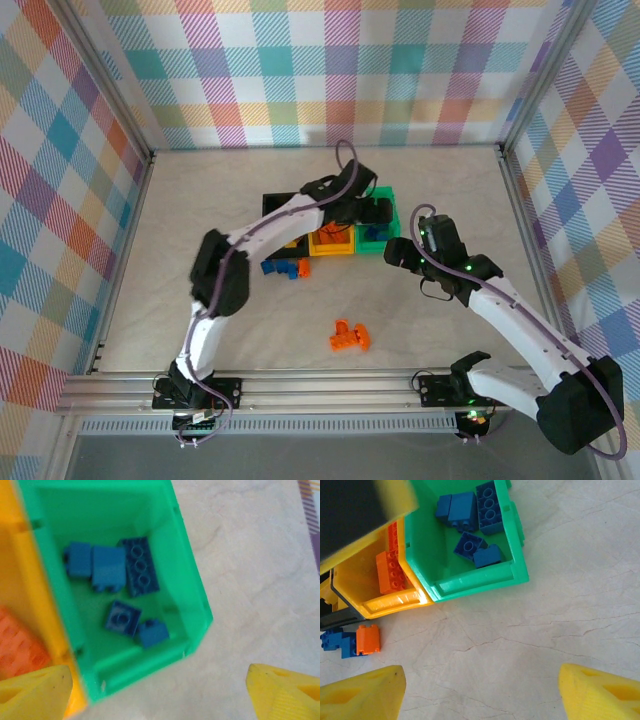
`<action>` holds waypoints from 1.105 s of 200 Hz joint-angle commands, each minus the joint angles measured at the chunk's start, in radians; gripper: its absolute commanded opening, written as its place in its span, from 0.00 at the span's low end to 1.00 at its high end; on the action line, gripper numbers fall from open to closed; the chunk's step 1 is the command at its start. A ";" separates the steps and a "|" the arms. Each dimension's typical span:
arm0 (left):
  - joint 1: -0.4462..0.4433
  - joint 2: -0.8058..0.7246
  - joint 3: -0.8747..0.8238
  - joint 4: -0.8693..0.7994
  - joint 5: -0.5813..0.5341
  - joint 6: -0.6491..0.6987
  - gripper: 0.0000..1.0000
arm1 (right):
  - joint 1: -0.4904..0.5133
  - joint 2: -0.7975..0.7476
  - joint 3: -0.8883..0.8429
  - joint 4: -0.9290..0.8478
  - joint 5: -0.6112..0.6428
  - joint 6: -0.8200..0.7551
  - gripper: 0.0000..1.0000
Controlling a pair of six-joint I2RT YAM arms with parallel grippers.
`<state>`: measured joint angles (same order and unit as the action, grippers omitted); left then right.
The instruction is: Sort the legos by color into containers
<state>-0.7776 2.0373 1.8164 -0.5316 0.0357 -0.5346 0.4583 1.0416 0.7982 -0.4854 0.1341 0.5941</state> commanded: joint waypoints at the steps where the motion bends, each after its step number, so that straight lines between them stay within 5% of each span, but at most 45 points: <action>1: -0.008 -0.235 -0.239 0.117 -0.046 -0.018 0.90 | -0.004 0.014 -0.014 0.039 -0.027 -0.005 0.80; 48: 0.035 -0.559 -0.752 0.065 -0.158 -0.029 0.80 | -0.004 0.040 -0.019 0.078 -0.050 0.007 0.80; 83: 0.142 -0.676 -0.968 0.078 -0.149 -0.045 0.72 | -0.004 0.066 -0.018 0.103 -0.070 0.019 0.80; 123: 0.170 -0.658 -1.022 0.158 -0.151 -0.021 0.87 | -0.004 0.069 -0.013 0.100 -0.069 0.018 0.80; 164: 0.173 -0.574 -1.000 0.282 -0.086 -0.006 0.88 | -0.004 0.060 -0.015 0.088 -0.064 0.015 0.80; 221: 0.176 -0.449 -0.947 0.305 -0.130 -0.020 0.73 | -0.004 0.046 -0.017 0.084 -0.059 0.013 0.80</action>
<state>-0.6113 1.5543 0.8345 -0.2672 -0.0723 -0.5564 0.4583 1.1091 0.7906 -0.4046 0.0776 0.5987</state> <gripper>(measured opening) 0.752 0.798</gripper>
